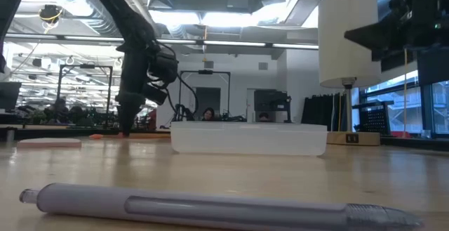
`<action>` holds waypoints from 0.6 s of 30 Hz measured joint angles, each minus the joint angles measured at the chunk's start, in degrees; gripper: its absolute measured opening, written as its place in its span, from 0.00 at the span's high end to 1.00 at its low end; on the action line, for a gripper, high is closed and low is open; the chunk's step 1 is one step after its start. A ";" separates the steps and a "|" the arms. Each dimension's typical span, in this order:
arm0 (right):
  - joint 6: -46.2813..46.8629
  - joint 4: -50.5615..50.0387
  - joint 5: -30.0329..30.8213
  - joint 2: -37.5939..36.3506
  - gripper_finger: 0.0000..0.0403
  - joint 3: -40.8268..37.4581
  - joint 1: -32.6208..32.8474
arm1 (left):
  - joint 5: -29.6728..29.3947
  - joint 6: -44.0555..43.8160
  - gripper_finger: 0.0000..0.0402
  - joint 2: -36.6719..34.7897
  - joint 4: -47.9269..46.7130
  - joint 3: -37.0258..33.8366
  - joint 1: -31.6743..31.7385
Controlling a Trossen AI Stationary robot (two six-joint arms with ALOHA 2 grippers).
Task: Pack school essentials
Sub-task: Put the right orange pencil into the supply box
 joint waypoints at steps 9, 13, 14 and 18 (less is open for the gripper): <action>-1.19 -10.03 0.63 5.04 0.99 11.30 0.00 | -0.06 -2.61 0.98 -0.44 -0.87 0.11 -1.02; -1.43 -15.21 2.49 10.49 0.99 16.96 0.00 | -0.29 -3.66 0.98 -2.95 -0.98 0.17 -0.98; -1.43 -16.62 2.90 12.09 0.99 18.64 -0.02 | -0.66 -3.68 0.98 -4.08 -1.24 0.17 -0.93; -1.35 -22.68 3.02 17.99 0.99 24.71 0.00 | -2.76 -3.88 0.98 -9.54 -2.84 0.22 -0.91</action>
